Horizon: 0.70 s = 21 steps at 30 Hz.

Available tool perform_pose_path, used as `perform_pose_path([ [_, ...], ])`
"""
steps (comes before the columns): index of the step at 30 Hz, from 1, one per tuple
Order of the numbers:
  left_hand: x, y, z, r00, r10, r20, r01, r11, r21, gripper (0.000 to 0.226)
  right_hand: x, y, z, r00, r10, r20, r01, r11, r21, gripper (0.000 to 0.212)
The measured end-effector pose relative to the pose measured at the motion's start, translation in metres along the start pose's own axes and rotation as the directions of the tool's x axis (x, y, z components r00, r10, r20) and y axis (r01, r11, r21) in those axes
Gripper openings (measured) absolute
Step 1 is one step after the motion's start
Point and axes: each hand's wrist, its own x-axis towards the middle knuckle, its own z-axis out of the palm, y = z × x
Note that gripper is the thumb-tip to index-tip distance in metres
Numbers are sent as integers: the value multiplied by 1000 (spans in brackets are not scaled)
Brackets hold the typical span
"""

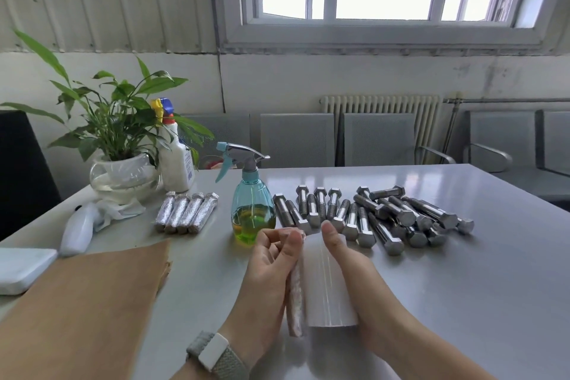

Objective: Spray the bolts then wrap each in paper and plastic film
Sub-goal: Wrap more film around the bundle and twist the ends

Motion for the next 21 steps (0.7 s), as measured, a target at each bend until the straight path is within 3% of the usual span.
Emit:
perform_pose_path([
  [4,-3,-3,5,995,94,25,-96,991,95,50,-2,0,3,997,-69,31,69,998,-2,81],
  [9,-5,-6,5,999,52,-4,-52,990,133,54,-3,2,5,998,-64,14,64,998,-2,85],
  [13,-6,-5,6,1000,17,-11,-16,1000,21,38,-1,1,6,994,-94,-48,92,995,-42,85],
  [16,-5,-5,6,999,-48,17,49,993,-107,40,0,2,5,996,-49,-73,49,999,-12,88],
  [19,-4,-7,4,999,-22,-26,21,999,-34,41,1,5,3,1000,16,-13,-15,999,47,88],
  [21,-5,-6,4,999,18,-26,-16,998,58,43,0,2,1,997,21,79,-28,995,95,71],
])
